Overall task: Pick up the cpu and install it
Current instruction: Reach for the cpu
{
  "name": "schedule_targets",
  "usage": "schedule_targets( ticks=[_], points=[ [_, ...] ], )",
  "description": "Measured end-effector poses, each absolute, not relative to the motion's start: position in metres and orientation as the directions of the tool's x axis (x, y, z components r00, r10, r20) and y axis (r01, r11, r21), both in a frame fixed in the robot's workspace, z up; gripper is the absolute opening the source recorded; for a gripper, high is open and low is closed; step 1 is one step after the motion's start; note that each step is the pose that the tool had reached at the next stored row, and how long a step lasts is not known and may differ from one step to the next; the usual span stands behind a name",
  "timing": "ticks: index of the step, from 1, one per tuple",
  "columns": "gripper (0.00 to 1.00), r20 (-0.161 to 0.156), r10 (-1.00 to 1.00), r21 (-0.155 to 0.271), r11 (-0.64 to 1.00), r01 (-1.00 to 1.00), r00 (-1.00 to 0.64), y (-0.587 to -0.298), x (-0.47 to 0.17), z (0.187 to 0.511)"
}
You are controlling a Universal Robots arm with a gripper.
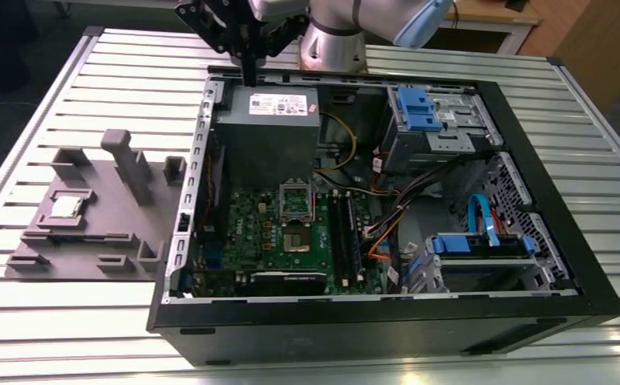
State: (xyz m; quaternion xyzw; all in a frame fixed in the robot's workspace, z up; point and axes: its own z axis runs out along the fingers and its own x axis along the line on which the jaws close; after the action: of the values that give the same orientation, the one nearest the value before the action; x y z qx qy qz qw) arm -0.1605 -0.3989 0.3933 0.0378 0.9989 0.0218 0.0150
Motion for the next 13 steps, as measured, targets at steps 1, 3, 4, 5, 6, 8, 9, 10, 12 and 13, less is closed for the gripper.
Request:
schedule_targets(
  ticks=[1,3,4,5,6,8,9,10,12,13],
  points=[
    [0.10,-0.029,0.076,0.045,0.996,0.075,-0.997,-0.3989,-0.1617,0.3933],
    [0.10,-0.029,0.076,0.045,0.996,0.075,-0.997,-0.3989,-0.1639,0.3933],
    [0.10,-0.029,0.076,0.045,0.996,0.075,-0.997,-0.3989,-0.1649,0.3933],
    [0.10,-0.029,0.076,0.045,0.996,0.075,-0.997,-0.3989,-0.1658,0.3933],
    [0.10,-0.029,0.076,0.045,0.996,0.075,-0.997,-0.3989,-0.1665,0.3933],
    [0.10,-0.030,0.076,0.045,0.996,0.075,-0.997,-0.3989,-0.1681,0.3933],
    [0.10,-0.030,0.076,0.045,0.996,0.075,-0.997,-0.3989,-0.1688,0.3933],
    [0.10,-0.030,0.076,0.045,0.996,0.075,-0.997,-0.3989,-0.1696,0.3933],
    [0.10,-0.030,0.076,0.045,0.996,0.075,-0.997,-0.3989,-0.1704,0.3933],
    [0.10,-0.030,0.076,0.045,0.996,0.075,-0.997,-0.3989,-0.1704,0.3933]
  ],
)
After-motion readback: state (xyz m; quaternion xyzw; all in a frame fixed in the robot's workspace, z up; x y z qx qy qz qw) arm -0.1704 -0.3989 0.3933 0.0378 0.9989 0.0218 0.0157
